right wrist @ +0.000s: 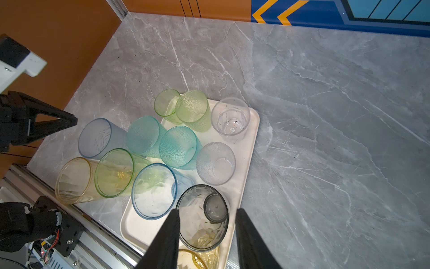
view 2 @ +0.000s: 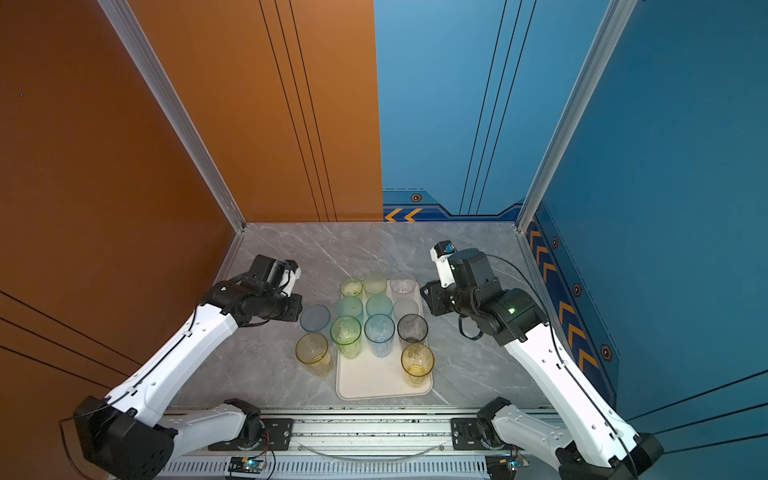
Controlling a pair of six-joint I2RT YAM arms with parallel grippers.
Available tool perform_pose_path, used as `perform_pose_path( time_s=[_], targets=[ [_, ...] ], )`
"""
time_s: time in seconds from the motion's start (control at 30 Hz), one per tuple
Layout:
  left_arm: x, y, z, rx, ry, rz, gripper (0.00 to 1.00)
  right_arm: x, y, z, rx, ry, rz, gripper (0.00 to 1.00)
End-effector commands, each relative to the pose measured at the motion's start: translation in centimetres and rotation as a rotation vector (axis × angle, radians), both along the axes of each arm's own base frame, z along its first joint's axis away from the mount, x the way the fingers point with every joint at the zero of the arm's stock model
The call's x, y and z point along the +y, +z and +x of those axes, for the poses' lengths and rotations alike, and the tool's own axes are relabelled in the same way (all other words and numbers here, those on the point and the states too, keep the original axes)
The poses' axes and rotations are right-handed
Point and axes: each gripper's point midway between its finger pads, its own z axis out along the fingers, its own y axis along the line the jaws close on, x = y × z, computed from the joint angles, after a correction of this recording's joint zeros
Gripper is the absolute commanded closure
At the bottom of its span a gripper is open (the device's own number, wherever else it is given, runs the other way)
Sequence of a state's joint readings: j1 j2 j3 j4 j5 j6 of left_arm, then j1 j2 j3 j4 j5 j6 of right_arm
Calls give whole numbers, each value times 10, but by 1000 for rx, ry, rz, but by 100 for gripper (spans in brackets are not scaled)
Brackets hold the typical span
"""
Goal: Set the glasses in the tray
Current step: 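Open and raise the right gripper while the left grips the blue cup, then lift the blue textured cup with the left gripper off the table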
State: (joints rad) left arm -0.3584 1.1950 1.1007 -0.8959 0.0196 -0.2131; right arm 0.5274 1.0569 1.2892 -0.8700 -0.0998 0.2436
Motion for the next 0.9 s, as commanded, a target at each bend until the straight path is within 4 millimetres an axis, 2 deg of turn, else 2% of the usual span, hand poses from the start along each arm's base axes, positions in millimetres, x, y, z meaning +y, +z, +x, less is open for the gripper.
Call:
perform_pose_path(
  time_s=[0.0,0.87],
  targets=[
    [-3,-8,-8,45,-1,2,80,6,15,4,-41,30,32,61],
    [0,-30,-6,111,-1,79,81,8,6,9,-24,38,44,61]
  ],
)
